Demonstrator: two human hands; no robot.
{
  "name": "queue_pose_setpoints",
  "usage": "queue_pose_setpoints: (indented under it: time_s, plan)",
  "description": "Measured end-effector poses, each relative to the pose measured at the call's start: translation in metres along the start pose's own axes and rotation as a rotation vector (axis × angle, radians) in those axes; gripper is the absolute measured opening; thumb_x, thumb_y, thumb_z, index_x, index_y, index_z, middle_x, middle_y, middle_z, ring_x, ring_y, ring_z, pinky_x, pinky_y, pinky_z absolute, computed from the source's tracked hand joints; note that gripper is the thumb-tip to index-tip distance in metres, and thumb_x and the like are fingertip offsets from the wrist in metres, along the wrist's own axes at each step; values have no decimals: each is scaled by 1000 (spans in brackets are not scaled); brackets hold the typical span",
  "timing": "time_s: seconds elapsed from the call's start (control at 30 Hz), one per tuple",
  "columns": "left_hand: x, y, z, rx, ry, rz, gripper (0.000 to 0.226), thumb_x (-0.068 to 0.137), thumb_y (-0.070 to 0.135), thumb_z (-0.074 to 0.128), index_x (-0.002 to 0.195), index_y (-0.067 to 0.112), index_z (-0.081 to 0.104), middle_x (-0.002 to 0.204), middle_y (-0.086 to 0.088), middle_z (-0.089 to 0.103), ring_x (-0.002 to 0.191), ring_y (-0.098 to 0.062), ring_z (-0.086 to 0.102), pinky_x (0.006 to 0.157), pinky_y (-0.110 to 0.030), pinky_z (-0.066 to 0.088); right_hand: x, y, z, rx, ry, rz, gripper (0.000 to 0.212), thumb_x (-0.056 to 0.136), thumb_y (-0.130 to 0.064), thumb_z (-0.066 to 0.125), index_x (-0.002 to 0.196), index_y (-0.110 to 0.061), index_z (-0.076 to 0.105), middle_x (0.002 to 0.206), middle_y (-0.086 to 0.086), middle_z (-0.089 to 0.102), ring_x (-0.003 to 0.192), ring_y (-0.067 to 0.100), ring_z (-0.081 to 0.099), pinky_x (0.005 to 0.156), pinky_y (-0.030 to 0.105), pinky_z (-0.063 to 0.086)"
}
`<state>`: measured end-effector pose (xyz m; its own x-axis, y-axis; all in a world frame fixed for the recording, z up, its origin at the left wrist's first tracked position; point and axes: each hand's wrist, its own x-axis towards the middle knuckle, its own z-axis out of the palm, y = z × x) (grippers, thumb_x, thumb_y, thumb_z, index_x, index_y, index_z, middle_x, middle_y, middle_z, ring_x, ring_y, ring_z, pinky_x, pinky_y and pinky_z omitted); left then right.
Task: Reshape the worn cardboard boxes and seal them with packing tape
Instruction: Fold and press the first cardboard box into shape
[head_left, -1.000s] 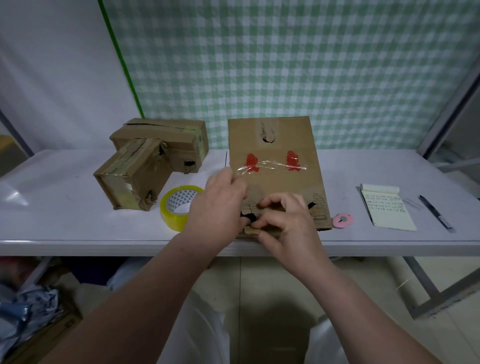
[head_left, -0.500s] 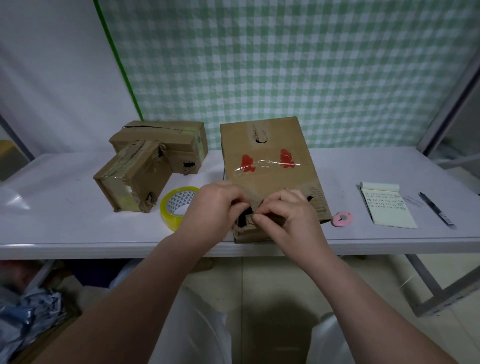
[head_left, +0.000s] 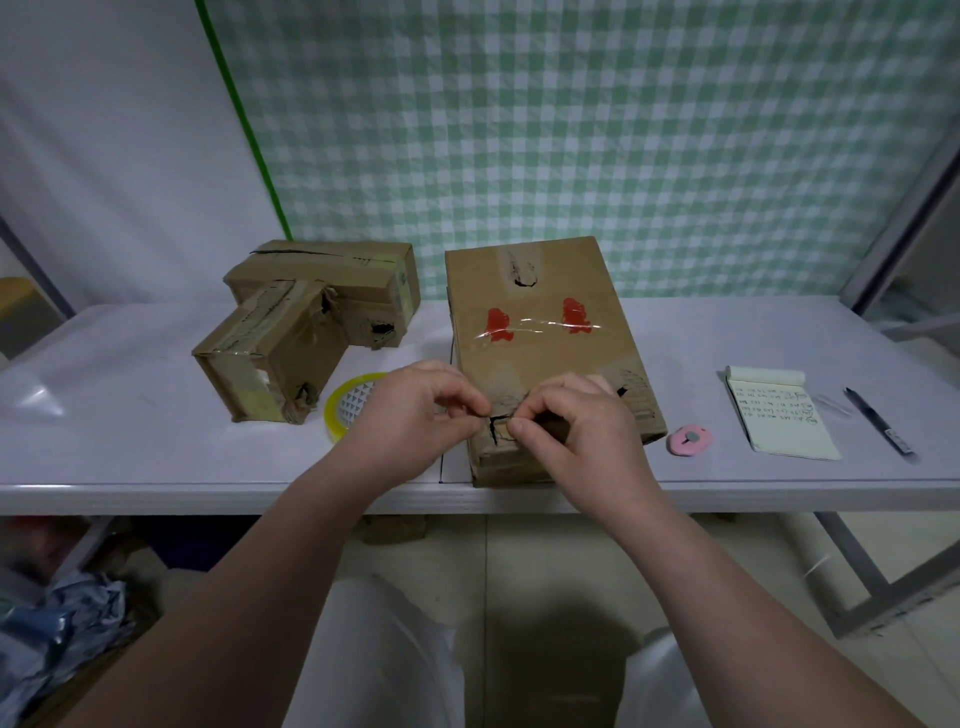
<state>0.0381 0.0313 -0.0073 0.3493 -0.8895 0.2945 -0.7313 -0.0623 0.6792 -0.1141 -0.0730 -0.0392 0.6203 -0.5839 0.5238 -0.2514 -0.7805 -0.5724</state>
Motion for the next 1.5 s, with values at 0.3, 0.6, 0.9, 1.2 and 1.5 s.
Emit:
queue_pose_setpoints:
  time_s: [0.3, 0.6, 0.9, 1.2, 1.5]
  plan:
    - [-4, -4, 7, -90, 18, -73, 30, 78, 9, 76, 82, 37, 66, 66, 12, 60, 65, -13, 59, 66, -20, 51, 0, -4, 7, -70, 58, 42, 8, 81, -23, 73, 76, -19, 69, 86, -11, 60, 88, 13, 46, 70, 8, 28]
    - [7, -8, 13, -125, 60, -143, 24, 80, 12, 74, 84, 34, 67, 63, 8, 56, 52, 1, 46, 57, -11, 42, 13, -7, 20, -164, 176, 49, 12, 80, -25, 73, 75, -16, 69, 81, -4, 65, 75, 20, 55, 60, 28, 38]
    - [18, -10, 26, -109, 216, -174, 12, 85, 13, 67, 93, 19, 74, 67, 6, 60, 55, -2, 48, 57, -8, 40, 17, 4, 26, -157, 193, -36, 12, 89, -12, 62, 97, -11, 70, 91, 1, 69, 88, 18, 58, 83, 28, 44]
    - [11, -12, 46, 173, 416, 46, 31, 95, 20, 46, 110, 5, 68, 97, -8, 62, 87, -17, 58, 79, -26, 46, -2, 16, 43, -372, 136, -136, 45, 91, -22, 44, 133, -7, 54, 134, 11, 57, 124, 28, 50, 115, 43, 24]
    - [3, -14, 72, 292, 289, 67, 49, 92, 23, 34, 131, 2, 55, 135, -16, 54, 132, -27, 44, 111, -28, 25, 0, 20, 49, -384, 190, -164, 42, 87, -19, 58, 128, -6, 59, 130, 11, 60, 122, 27, 52, 110, 43, 30]
